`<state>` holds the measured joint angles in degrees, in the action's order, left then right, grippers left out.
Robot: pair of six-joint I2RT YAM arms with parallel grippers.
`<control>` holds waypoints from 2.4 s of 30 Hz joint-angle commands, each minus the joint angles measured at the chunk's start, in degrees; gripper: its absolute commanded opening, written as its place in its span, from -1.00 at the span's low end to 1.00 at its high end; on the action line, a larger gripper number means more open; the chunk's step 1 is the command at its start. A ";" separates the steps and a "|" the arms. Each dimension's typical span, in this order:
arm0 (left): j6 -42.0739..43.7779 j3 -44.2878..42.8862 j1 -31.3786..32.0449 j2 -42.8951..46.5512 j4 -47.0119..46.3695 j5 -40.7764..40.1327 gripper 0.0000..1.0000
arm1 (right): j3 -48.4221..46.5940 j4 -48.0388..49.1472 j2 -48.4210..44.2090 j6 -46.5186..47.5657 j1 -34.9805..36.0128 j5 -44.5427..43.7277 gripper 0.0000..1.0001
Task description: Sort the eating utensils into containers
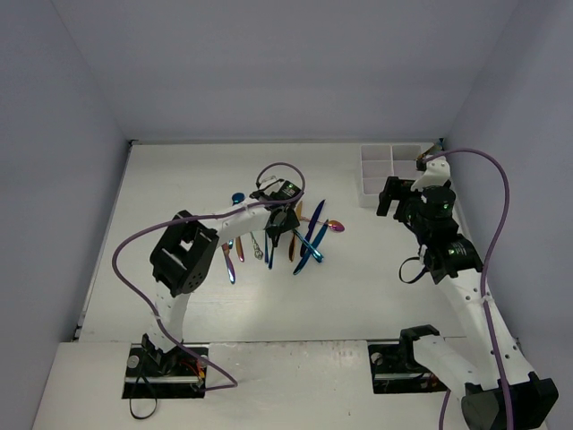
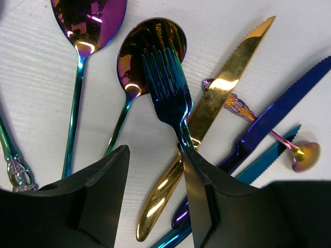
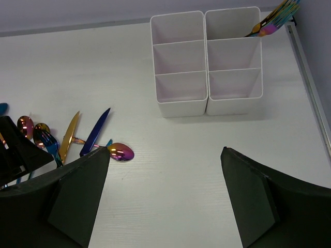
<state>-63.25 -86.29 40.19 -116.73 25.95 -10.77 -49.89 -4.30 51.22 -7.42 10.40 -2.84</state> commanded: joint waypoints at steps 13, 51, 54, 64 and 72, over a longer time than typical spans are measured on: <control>0.50 -0.73 -0.94 0.10 -1.78 -1.35 -0.14 | 0.14 2.28 0.06 0.96 1.41 1.12 0.73; -1.61 2.67 -0.27 4.69 -0.56 -0.10 -0.28 | 1.14 1.01 -2.05 0.58 2.45 1.50 0.73; -1.70 2.45 -0.16 6.68 -0.55 -1.63 -0.27 | 1.28 0.79 -2.39 0.65 2.52 1.61 0.73; -2.31 1.02 0.19 6.81 -0.72 -1.81 -0.24 | 1.28 0.35 -2.79 0.83 2.78 1.43 0.73; -3.55 -0.29 0.34 2.54 -0.64 0.50 -0.24 | 1.54 0.16 -2.97 0.91 2.87 1.17 0.73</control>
<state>-65.02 -83.67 40.16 -113.84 25.36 -10.92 -48.29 -6.81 49.06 -7.22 12.84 -1.87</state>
